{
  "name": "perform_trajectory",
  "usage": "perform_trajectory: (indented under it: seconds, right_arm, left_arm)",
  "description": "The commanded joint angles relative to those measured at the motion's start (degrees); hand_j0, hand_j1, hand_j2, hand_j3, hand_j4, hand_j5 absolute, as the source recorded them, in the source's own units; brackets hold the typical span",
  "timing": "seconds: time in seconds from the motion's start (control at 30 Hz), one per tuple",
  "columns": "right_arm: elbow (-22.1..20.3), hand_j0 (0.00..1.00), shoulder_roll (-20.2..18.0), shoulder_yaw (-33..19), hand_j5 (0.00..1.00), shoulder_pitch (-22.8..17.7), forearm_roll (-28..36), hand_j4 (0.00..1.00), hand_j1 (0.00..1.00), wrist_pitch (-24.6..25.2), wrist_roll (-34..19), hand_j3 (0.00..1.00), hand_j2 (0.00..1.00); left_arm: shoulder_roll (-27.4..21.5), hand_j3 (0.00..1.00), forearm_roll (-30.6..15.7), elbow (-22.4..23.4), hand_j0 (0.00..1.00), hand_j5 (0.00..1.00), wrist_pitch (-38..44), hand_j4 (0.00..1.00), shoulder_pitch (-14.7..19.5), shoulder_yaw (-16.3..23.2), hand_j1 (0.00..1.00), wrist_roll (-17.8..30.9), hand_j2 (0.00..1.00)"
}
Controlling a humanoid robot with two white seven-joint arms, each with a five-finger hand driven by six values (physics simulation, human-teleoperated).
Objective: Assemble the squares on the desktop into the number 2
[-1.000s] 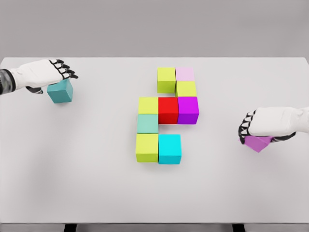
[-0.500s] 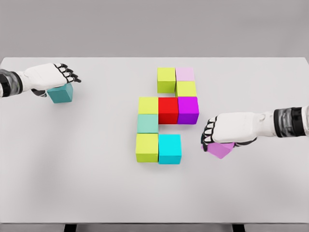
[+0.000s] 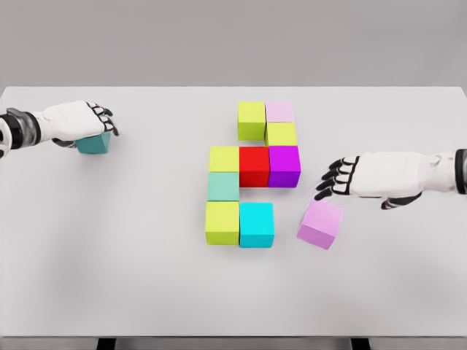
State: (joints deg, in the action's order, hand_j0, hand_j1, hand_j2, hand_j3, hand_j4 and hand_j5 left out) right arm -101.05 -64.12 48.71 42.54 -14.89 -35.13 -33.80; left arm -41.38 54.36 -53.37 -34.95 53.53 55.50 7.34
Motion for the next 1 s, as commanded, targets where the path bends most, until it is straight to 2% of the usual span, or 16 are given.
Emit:
perform_trajectory:
  seconds: [0.0, 0.1, 0.13, 0.17, 0.4, 0.57, 0.63, 0.8, 0.87, 0.97]
  right_arm:
    - [1.21, 1.00, -2.68, -1.60, 1.00, 0.00, 2.23, 1.00, 1.00, 0.13, -0.12, 1.00, 1.00]
    - [6.74, 1.00, -2.07, -1.60, 1.00, 0.18, 1.79, 1.00, 1.00, 0.13, -0.30, 1.00, 1.00]
    - [7.45, 1.00, -1.80, -1.60, 1.00, 0.18, 1.44, 1.00, 1.00, 0.13, -0.39, 1.00, 1.00]
    - [7.98, 1.00, -1.36, -1.60, 1.00, 0.26, -1.45, 1.00, 1.00, 0.13, -0.39, 1.00, 1.00]
    - [7.45, 1.00, 3.03, -0.99, 1.00, 0.44, -12.18, 1.00, 1.00, 0.13, -0.48, 1.00, 1.00]
    - [6.13, 1.00, 3.56, -0.02, 1.00, 1.05, -15.34, 1.00, 1.00, 0.13, -0.48, 1.00, 1.00]
    - [6.04, 1.00, 4.09, 1.91, 1.00, 1.14, -15.87, 1.00, 1.00, 0.13, -0.48, 1.00, 1.00]
    - [3.76, 1.00, 4.35, 2.88, 1.00, 1.14, -15.87, 1.00, 1.00, 0.13, -0.56, 1.00, 1.00]
    - [3.58, 1.00, 4.35, 2.97, 1.00, 1.14, -15.87, 1.00, 1.00, 0.13, -0.48, 1.00, 1.00]
    - [3.49, 1.00, 4.88, 2.97, 1.00, 1.14, -15.87, 1.00, 1.00, 0.13, -0.56, 1.00, 1.00]
  left_arm:
    - [0.08, 0.65, 0.66, 0.02, 0.65, 0.65, -0.05, 0.65, 0.00, 0.05, 0.65, 0.22, 0.65]
    - [0.08, 0.65, 0.57, 0.02, 0.65, 0.65, -0.05, 0.65, 0.26, 0.05, 0.65, 0.22, 0.65]
    - [0.08, 0.65, 0.48, 0.02, 0.65, 0.65, -0.05, 0.65, 0.44, 0.05, 0.65, 0.22, 0.65]
    - [0.08, 0.65, 0.48, 0.02, 0.65, 0.65, -0.05, 0.65, 0.62, -0.04, 0.65, 0.22, 0.65]
    - [0.95, 0.67, 0.21, 0.02, 0.67, 0.67, -0.05, 0.67, 1.14, -0.13, 0.67, 0.22, 0.67]
    - [2.89, 0.68, 0.22, 0.10, 0.68, 0.68, -0.05, 0.68, 1.76, -0.22, 0.68, 0.22, 0.68]
    - [3.06, 0.68, 0.30, 0.10, 0.68, 0.68, -0.05, 0.68, 2.20, -0.22, 0.68, 0.22, 0.68]
    - [6.67, 0.68, 0.57, 2.65, 0.68, 0.68, -0.05, 0.68, 3.60, -0.48, 0.68, 0.22, 0.68]
    - [7.28, 0.68, 0.57, 2.74, 0.68, 0.68, -0.05, 0.68, 4.31, -0.57, 0.68, 0.22, 0.68]
    - [10.09, 0.68, 0.48, 5.20, 0.68, 0.68, -0.05, 0.68, 5.62, -0.57, 0.68, 0.22, 0.68]
